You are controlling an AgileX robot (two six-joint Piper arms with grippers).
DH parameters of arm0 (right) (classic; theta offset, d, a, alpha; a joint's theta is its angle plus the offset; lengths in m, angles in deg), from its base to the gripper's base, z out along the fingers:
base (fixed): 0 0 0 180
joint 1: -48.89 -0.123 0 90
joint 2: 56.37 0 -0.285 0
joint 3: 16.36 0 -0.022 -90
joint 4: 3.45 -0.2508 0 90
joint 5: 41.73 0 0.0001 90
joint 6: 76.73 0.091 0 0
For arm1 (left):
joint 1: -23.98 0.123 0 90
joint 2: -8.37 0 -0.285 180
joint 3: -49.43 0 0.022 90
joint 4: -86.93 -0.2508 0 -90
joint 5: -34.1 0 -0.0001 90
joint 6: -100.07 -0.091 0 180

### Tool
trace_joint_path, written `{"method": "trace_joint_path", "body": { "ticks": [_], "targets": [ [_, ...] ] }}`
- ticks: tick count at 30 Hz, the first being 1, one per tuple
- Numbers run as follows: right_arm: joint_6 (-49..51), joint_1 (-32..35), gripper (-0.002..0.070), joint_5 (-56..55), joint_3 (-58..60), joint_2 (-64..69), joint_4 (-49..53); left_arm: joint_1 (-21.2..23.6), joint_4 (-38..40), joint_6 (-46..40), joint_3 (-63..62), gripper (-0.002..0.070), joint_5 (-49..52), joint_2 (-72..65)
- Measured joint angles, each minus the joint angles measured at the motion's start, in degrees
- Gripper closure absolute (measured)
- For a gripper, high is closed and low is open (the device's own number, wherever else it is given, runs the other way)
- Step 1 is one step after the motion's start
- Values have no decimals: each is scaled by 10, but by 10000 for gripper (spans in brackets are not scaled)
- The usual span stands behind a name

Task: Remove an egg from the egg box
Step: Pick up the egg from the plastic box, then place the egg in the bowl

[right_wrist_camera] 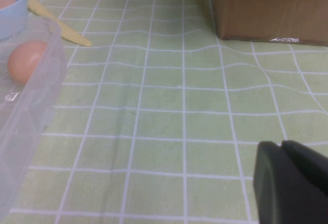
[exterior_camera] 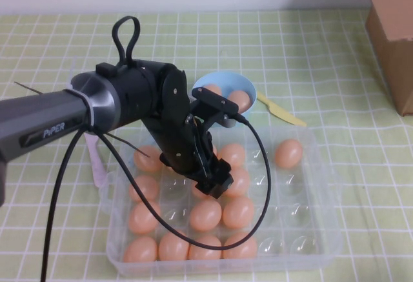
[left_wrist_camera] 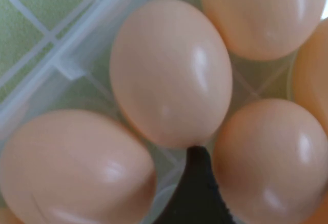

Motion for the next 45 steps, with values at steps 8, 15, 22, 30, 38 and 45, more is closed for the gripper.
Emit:
{"method": "trace_joint_path", "body": {
  "ticks": [8,15,22,30,38,45],
  "targets": [
    [0,0,694,0,0,0,0,0,-1,0,0,231,-10,-9],
    [0,0,694,0,0,0,0,-3,-7,7,0,322,-8,-3],
    [0,0,694,0,0,0,0,-31,-33,11,-56,322,50,45],
    [0,0,694,0,0,0,0,-36,-80,11,-138,322,-75,38],
    [0,0,694,0,0,0,0,-17,-89,11,-138,322,-267,-32],
    [0,0,694,0,0,0,0,7,-92,11,-138,322,-302,-72]
  ]
}}
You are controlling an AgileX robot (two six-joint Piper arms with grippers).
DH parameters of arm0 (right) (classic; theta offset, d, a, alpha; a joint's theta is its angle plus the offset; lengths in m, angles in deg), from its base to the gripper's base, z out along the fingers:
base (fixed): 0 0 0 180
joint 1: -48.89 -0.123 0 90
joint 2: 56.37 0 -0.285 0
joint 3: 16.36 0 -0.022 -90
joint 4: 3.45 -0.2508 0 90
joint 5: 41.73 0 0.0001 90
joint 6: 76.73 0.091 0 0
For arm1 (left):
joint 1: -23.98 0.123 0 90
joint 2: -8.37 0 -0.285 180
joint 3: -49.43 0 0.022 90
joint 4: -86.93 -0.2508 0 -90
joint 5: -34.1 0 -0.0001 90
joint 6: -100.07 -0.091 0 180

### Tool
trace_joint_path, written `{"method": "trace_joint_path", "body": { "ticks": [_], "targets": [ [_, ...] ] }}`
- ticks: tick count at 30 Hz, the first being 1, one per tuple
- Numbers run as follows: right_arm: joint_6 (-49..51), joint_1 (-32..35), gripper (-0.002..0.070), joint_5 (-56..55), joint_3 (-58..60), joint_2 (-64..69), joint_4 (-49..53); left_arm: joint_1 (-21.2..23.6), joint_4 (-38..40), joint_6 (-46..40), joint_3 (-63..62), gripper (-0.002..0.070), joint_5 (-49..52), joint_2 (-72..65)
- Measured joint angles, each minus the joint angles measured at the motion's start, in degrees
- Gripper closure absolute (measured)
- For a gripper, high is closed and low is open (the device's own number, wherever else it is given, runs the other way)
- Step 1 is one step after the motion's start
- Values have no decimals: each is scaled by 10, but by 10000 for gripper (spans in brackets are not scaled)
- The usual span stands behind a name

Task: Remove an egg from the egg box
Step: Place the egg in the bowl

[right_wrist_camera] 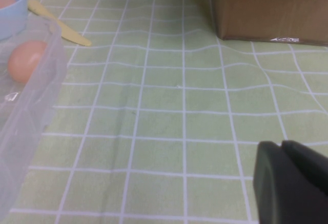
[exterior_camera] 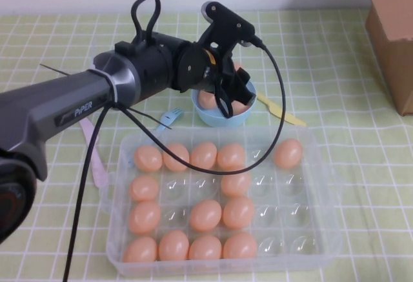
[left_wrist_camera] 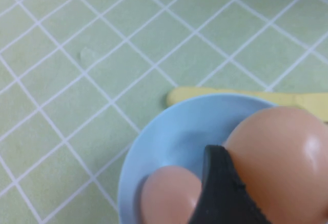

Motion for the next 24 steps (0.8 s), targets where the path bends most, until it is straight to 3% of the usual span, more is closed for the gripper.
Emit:
{"method": "trace_joint_path", "body": {
  "ticks": [10,16,24],
  "targets": [
    [0,0,694,1,0,0,0,12,4,0,0,320,-23,-28],
    [0,0,694,1,0,0,0,13,16,0,0,211,-26,-31],
    [0,0,694,1,0,0,0,8,17,0,10,196,-25,-8]
  ]
}}
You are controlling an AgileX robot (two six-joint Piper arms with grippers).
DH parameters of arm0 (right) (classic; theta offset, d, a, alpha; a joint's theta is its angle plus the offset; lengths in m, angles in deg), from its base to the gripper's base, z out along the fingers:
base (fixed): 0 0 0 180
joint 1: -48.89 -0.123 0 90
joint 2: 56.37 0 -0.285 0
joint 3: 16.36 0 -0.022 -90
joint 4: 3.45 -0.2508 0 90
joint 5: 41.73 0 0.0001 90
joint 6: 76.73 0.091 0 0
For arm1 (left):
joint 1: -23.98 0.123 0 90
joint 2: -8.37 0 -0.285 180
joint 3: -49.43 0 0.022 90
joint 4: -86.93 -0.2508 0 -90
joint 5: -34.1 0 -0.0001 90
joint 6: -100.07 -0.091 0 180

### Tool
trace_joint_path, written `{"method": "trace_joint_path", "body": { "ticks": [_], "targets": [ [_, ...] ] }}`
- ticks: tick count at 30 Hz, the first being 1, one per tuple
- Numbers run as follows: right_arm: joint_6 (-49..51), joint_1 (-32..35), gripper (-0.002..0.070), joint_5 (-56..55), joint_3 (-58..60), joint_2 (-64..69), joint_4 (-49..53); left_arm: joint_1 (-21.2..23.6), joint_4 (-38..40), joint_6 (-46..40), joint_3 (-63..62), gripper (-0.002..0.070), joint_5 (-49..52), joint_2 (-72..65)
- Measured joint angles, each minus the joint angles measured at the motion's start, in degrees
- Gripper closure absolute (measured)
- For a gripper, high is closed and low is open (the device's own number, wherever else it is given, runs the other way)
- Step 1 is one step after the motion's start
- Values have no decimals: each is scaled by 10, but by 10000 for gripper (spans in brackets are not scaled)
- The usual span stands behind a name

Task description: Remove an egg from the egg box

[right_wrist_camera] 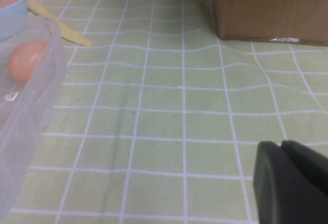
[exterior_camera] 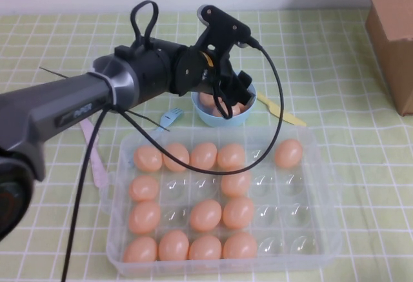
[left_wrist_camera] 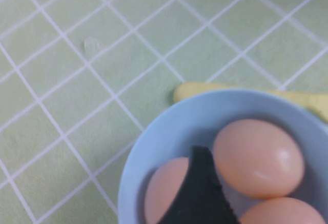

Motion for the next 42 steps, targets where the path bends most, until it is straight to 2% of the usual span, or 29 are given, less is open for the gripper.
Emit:
{"method": "trace_joint_path", "body": {
  "ticks": [3,5,8,11,16,28,37,42],
  "targets": [
    [0,0,694,0,0,0,0,-4,0,6,39,276,-26,39],
    [0,0,694,0,0,0,0,-4,0,14,87,381,-64,74],
    [0,0,694,0,0,-1,0,-4,0,21,177,579,-142,131],
    [0,0,694,0,0,-1,0,-4,4,23,276,648,-234,197],
    [0,0,694,0,0,-1,0,-3,10,23,411,673,-330,323],
    [0,0,694,0,0,-1,0,-3,12,23,592,678,-350,606],
    [0,0,694,0,0,-1,0,-3,51,20,630,678,-312,642],
    [0,0,694,0,0,-1,0,1,61,-40,630,678,-287,656]
  ]
}}
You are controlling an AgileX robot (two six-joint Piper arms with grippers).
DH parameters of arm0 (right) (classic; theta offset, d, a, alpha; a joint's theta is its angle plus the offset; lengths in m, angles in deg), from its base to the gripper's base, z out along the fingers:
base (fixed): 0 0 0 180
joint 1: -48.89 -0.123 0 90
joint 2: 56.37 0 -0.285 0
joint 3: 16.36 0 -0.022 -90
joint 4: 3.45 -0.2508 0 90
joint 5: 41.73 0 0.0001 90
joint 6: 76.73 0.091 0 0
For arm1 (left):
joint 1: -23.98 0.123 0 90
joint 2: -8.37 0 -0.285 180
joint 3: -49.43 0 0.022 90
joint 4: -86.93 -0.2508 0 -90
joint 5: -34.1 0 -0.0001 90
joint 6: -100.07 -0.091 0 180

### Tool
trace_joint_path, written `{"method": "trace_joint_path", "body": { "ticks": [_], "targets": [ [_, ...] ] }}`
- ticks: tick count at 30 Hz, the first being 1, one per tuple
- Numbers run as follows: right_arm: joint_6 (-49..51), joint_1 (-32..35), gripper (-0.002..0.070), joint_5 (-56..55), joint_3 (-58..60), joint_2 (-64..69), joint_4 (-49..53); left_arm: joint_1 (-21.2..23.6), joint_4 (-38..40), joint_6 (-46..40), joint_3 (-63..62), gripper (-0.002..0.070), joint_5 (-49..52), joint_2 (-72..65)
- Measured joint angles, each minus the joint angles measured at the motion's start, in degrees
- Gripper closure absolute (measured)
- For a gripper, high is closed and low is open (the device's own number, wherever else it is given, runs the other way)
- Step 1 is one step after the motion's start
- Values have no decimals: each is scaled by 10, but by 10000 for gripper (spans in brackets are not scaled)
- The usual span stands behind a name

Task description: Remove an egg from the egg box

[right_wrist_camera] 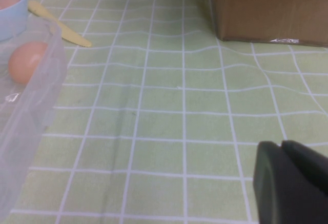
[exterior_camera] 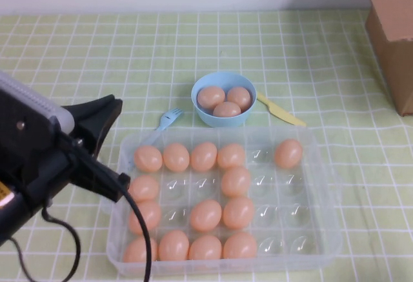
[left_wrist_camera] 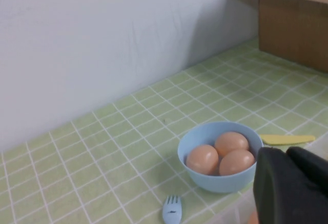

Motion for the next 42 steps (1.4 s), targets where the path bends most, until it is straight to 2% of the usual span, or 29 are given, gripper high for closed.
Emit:
{"method": "trace_joint_path", "body": {
  "ticks": [9,13,19,25,33,42],
  "targets": [
    [0,0,694,0,0,-1,0,41,-1,-24,79,678,50,120],
    [0,0,694,0,0,-1,0,96,-21,21,148,678,52,220],
    [0,0,694,0,0,-2,0,217,-70,150,249,678,67,381],
    [0,0,694,0,0,-2,0,293,-78,173,300,678,161,509],
    [0,0,694,0,0,-2,0,332,-83,190,309,678,319,536],
    [0,0,694,0,0,-2,0,343,-106,209,309,678,332,536]
  ]
}}
